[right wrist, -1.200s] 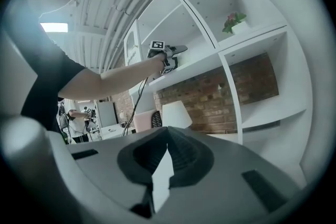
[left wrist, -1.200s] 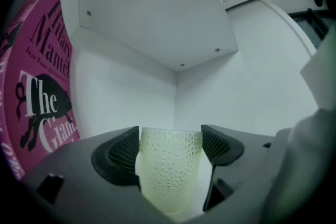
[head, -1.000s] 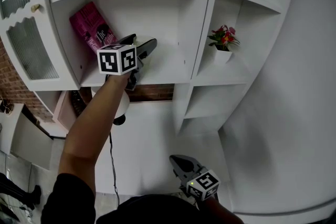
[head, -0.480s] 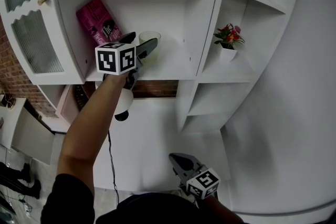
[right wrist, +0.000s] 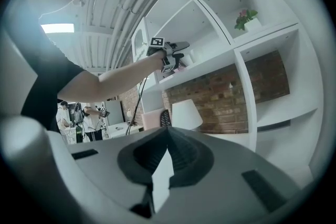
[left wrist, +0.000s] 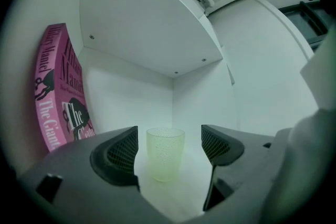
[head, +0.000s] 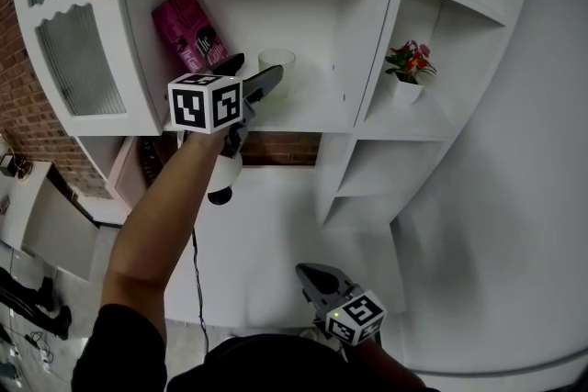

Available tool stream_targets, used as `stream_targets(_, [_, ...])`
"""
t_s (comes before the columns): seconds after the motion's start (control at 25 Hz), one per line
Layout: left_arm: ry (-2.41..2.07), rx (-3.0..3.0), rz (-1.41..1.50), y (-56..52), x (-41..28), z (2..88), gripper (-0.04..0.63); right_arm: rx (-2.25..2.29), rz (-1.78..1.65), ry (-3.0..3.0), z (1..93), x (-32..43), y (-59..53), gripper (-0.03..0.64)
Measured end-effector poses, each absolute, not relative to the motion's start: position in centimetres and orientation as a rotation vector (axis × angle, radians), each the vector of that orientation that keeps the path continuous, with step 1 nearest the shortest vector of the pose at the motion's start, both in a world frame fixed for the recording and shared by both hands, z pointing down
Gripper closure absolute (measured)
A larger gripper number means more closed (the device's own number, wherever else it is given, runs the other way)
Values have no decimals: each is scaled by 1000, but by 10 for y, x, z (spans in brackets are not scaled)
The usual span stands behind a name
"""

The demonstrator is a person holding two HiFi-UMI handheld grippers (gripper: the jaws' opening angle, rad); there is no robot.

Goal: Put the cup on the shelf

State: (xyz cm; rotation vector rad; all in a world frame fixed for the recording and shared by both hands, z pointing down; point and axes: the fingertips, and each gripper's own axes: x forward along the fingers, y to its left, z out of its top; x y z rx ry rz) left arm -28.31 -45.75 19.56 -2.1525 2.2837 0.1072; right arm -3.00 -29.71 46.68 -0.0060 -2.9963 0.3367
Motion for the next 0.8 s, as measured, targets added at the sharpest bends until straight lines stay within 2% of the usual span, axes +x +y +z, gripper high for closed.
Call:
stream_targets(0.28, [2271, -2140, 223, -432, -280, 192, 224, 4, 313, -3004, 462, -32, -299, 612])
stream_targets(0.32, [2276, -2133, 242, -427, -281, 192, 258, 3, 307, -3008, 460, -33, -299, 612])
stream_targets(0.4, [2290, -2099, 264, -414, -283, 193, 387, -5, 283, -3013, 457, -36, -299, 612])
stream_targets(0.52, [2324, -2045, 267, -392, -285, 198, 538, -21, 272, -3024, 453, -40, -296, 612])
stream_targets(0.64, [2322, -2040, 270, -371, -280, 204, 581, -33, 262, -3035, 448, -48, -294, 612])
stream_targets(0.8, [2323, -2013, 184, -345, -266, 225, 589, -51, 236, -3035, 446, -60, -289, 612])
